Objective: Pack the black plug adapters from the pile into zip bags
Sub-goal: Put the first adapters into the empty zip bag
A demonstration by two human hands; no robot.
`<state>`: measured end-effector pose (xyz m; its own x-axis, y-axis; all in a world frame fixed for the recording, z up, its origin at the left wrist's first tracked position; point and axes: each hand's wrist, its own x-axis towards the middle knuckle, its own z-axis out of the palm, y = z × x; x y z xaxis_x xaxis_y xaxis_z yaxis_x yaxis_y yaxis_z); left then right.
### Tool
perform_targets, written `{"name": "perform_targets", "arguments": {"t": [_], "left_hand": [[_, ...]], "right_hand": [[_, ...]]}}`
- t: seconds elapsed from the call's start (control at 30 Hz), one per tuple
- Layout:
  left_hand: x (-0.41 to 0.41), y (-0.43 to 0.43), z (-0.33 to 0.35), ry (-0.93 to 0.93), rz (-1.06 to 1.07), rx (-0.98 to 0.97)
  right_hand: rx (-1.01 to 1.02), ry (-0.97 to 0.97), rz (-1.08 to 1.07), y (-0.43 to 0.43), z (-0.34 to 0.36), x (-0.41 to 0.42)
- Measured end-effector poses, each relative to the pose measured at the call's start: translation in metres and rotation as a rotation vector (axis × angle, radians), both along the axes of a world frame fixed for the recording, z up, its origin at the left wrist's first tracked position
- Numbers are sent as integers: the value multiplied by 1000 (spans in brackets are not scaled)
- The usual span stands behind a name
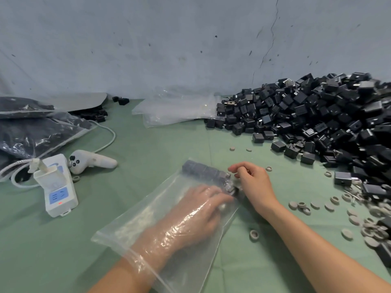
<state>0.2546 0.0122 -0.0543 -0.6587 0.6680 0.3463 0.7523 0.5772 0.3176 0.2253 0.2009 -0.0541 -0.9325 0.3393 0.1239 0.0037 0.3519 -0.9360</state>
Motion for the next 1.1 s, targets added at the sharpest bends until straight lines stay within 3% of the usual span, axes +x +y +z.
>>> {"name": "perform_targets", "arguments": {"t": [0.17,0.27,0.67,0.77,0.9,1.1], "left_hand": [[0,11,-9,19,35,111],[0,9,-9,-40,24,50],[-5,23,-5,43,13,-182],[-6,26,-2,45,8,-194],[-7,22,-3,76,-12,-192],[-9,6,-13,93,12,-89]], "right_hand": [[-61,-8,6,4,-1,-1],[-69,-5,3,3,-1,-3],[-99,47,-63,1,-3,-2],[-11,70,-28,0,-4,1],[154,73,187,-2,-4,7],[309,37,295,4,1,8]]}}
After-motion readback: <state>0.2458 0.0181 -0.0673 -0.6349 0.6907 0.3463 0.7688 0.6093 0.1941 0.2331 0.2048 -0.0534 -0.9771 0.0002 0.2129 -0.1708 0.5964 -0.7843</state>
